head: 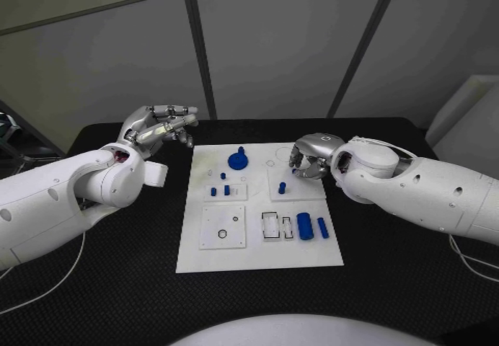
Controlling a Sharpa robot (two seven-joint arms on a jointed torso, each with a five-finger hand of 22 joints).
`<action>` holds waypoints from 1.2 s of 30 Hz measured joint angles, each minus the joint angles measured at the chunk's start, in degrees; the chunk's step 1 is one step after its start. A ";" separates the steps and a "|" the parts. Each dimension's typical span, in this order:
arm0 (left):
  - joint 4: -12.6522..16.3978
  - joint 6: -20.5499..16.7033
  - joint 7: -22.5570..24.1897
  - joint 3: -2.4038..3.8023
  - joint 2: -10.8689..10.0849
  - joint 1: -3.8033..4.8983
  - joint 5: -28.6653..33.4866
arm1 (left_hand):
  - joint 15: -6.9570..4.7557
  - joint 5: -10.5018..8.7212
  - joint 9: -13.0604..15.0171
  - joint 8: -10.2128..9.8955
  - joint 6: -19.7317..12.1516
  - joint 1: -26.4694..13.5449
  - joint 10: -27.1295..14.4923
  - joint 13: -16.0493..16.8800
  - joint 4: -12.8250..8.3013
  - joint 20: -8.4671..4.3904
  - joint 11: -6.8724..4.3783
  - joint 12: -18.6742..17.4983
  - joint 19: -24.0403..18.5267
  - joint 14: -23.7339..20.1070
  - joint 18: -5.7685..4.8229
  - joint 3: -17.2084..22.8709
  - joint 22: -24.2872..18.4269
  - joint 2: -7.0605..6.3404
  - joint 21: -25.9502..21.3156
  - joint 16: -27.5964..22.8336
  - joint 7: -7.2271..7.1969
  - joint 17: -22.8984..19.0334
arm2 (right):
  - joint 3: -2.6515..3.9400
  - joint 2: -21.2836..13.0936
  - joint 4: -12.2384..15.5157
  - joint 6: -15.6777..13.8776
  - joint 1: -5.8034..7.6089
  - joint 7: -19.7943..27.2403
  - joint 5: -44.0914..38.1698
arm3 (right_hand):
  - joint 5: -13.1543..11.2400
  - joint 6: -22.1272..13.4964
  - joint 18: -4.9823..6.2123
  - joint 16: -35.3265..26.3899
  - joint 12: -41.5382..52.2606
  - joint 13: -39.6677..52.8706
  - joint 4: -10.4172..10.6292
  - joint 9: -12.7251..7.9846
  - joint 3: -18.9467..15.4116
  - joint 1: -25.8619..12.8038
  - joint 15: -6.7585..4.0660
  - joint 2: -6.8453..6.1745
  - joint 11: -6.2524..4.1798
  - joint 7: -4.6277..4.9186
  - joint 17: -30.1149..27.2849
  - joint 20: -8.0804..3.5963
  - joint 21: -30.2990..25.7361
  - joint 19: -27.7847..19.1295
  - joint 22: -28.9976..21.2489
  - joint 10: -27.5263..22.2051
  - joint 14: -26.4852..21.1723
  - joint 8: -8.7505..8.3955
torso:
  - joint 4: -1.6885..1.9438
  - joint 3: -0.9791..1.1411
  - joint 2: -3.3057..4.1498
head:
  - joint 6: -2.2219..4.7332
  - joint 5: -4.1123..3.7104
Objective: Assemble the parts on the task board
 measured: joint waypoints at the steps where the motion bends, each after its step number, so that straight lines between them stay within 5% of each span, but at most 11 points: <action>1: -0.02 0.01 0.00 0.00 0.02 0.00 0.03 | 0.00 0.00 0.00 0.00 -0.11 -0.29 -0.11 0.02 0.09 0.00 0.10 0.00 0.00 0.00 0.00 -0.09 -0.04 0.29 -0.19 0.00 -0.11 0.00 | 0.00 0.06 -0.06 0.12 -0.04 -0.02 -0.03 | -0.20 0.12 0.00 0.19 0.00 0.02 -0.17 0.05 0.17 0.10 0.00 0.10 -0.19 -0.12 0.15 0.00 0.26 0.00 0.21 0.19 0.00 0.00 | 0.00 0.00 -0.01 | -0.04 0.02; 20: -0.10 0.20 -0.11 0.01 0.10 0.00 0.31 | 0.20 0.00 -0.05 0.00 -0.82 -0.28 -1.00 0.15 0.00 0.22 0.19 0.49 0.22 -0.19 0.00 -0.32 -0.22 0.28 -0.20 0.22 0.40 0.01 | 0.40 1.49 -1.80 1.16 -0.85 -0.12 -0.46 | -0.21 0.39 0.00 0.71 0.29 0.17 -0.54 0.04 0.84 0.09 0.00 0.09 -0.27 -0.01 0.71 0.00 1.10 0.00 1.07 0.30 0.00 0.00 | -0.01 -0.01 -0.04 | -0.64 0.23; 26: -0.18 0.22 -0.19 0.01 0.10 0.00 0.33 | 0.20 0.00 -0.10 0.00 -1.23 -0.04 -1.31 0.23 -0.04 0.22 0.31 0.77 0.22 -0.19 0.00 -0.35 -0.27 0.51 -0.20 0.22 0.42 -0.05 | 0.43 1.59 -1.85 0.41 -1.09 -0.39 -0.63 | -3.13 2.79 -0.04 2.23 1.08 0.29 -1.69 0.50 3.11 1.01 -0.57 2.41 -0.81 -0.73 2.08 -0.31 4.00 0.32 4.31 2.68 -0.12 1.43 | -0.02 0.00 -0.04 | -0.71 0.25; 28: -0.20 0.22 -0.24 0.01 0.10 0.00 0.33 | 0.40 0.00 -0.10 0.00 -1.23 -0.04 -1.83 0.28 -0.16 0.53 0.40 0.84 0.53 -0.39 0.00 -0.47 -0.27 0.51 -0.20 0.22 0.41 -0.05 | 0.39 1.59 -1.82 -0.01 -1.17 -0.50 -0.71 | -4.24 3.38 -0.92 2.57 1.30 0.52 -2.20 0.65 3.78 1.07 -0.86 2.79 -1.07 -0.95 2.34 -0.54 5.09 0.55 5.64 3.32 0.01 1.68 | -0.02 0.01 -0.07 | -0.70 0.23; 36: -0.29 0.22 -0.47 0.01 0.20 0.00 0.23 | 0.40 0.23 -0.09 0.00 -1.77 0.73 -2.34 0.42 -0.41 0.58 0.49 1.50 0.89 -0.39 0.00 -0.22 -0.02 1.28 -0.20 0.44 0.54 -0.12 | 0.18 1.35 -1.16 -1.49 -1.51 -1.02 -1.19 | -4.95 4.16 -0.90 2.89 1.73 1.17 -4.05 1.15 5.62 1.37 -1.27 3.64 -1.02 -1.37 2.44 -1.04 7.14 0.63 8.25 3.92 0.01 2.34 | -0.02 0.03 -0.08 | -0.73 0.13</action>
